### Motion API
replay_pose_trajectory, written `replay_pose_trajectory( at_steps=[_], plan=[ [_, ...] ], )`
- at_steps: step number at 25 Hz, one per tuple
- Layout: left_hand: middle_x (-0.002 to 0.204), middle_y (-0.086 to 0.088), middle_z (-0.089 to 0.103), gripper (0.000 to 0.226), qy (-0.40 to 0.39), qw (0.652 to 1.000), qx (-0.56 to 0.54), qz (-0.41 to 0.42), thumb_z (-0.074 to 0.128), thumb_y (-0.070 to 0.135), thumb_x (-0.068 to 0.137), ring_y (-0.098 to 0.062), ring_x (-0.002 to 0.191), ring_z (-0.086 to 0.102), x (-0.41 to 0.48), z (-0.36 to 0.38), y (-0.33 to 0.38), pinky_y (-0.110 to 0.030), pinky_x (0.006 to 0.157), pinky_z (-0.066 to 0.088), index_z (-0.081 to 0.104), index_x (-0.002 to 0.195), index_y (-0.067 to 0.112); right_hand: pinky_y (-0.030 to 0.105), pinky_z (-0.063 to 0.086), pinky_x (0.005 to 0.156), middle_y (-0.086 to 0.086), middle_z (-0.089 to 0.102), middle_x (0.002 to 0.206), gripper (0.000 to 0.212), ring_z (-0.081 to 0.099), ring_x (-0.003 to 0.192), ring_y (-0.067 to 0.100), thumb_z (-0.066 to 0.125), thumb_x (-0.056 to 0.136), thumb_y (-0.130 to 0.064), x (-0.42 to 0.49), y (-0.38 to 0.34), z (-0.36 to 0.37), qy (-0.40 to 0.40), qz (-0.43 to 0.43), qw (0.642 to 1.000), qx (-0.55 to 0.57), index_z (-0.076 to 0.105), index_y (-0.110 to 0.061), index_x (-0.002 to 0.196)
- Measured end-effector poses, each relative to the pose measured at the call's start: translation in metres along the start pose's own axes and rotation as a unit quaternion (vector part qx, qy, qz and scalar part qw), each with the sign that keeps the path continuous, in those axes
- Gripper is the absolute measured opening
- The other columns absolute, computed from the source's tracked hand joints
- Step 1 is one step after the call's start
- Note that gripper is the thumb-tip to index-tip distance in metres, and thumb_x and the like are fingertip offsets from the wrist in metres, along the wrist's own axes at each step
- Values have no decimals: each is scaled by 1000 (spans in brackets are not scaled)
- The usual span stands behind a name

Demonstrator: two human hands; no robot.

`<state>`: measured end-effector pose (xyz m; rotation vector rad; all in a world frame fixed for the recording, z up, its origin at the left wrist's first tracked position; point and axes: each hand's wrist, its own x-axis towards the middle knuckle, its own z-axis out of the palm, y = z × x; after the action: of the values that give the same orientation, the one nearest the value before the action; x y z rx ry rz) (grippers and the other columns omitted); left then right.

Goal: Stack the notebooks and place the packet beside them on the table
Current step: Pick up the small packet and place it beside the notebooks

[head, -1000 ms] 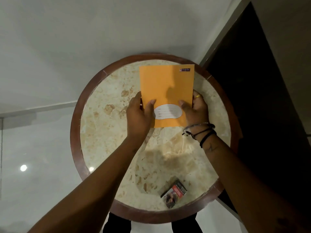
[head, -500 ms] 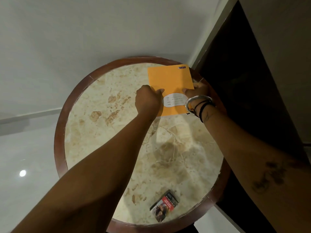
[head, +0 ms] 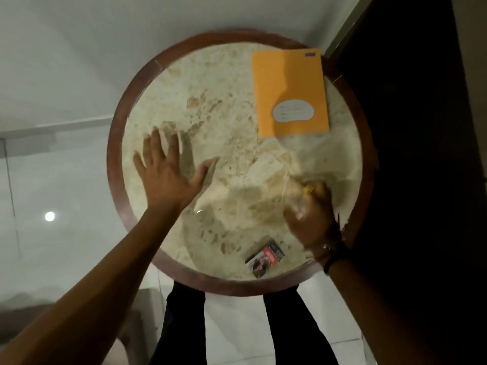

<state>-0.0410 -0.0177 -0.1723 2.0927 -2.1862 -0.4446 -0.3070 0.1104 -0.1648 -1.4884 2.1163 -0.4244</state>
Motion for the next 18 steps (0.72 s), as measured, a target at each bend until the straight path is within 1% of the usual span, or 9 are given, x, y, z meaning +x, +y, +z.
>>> replay_pose_trajectory(
  at_steps=[1,3,4,6,8,11,14,16,18],
  plan=[
    [170,-22,15,98,-27,1000,10,4,43,81,88,-41,157,13,-13,1,-21,-65,122,8,26,161,18,34,40,100,11,55,125,56,52,117,30,58,73,-26,-30,-3,3,-61,-41,997,-18,55,-21,130],
    [172,-21,3,105,-75,996,38,23,35,86,85,-41,158,5,-32,6,-49,-66,123,4,13,165,20,47,42,102,9,48,138,69,45,129,31,51,64,-22,-71,-7,6,-155,-74,985,-27,50,-30,133],
    [172,-21,-2,108,-94,995,39,25,33,88,85,-40,158,0,-37,11,-57,-66,124,3,7,165,21,49,42,102,7,45,141,74,42,131,31,51,60,-21,-82,-5,9,-186,-81,978,-37,47,-34,133],
    [172,-20,-8,111,-102,994,21,14,34,89,84,-38,159,-7,-41,21,-63,-64,125,3,0,165,21,48,41,103,2,41,145,81,39,131,28,60,55,-20,-92,-3,17,-226,-99,964,-100,44,-40,132],
    [172,-19,-8,111,-88,996,8,2,38,88,85,-37,159,-9,-41,29,-61,-61,126,2,0,165,21,46,41,97,0,44,142,76,41,126,27,66,53,-20,-91,-3,24,-202,-102,964,-143,52,-40,125],
    [173,-15,-7,111,-81,997,3,-7,40,89,84,-34,159,-9,-42,29,-62,-58,127,-3,2,165,24,45,44,90,1,53,129,60,50,115,31,66,52,-20,-85,-7,34,-135,-83,975,-153,62,-32,111],
    [173,-13,-10,112,-86,996,3,-12,36,92,82,-32,159,-12,-41,27,-64,-58,126,-7,1,165,27,44,46,79,9,62,109,44,58,99,38,64,59,-33,-68,-24,43,-62,-58,985,-153,66,-19,101],
    [173,-12,-11,112,-90,996,8,-14,35,94,81,-32,159,-12,-42,28,-63,-59,125,-8,3,165,28,40,48,71,14,65,96,44,59,86,38,63,63,-43,-39,-48,48,23,1,996,-91,65,-10,91],
    [173,-12,-10,112,-87,996,16,-14,36,94,80,-33,159,-10,-42,30,-64,-60,126,-5,6,165,27,37,54,67,13,66,86,46,61,79,34,64,61,-52,5,-77,55,75,72,994,34,66,-11,81]
  ],
)
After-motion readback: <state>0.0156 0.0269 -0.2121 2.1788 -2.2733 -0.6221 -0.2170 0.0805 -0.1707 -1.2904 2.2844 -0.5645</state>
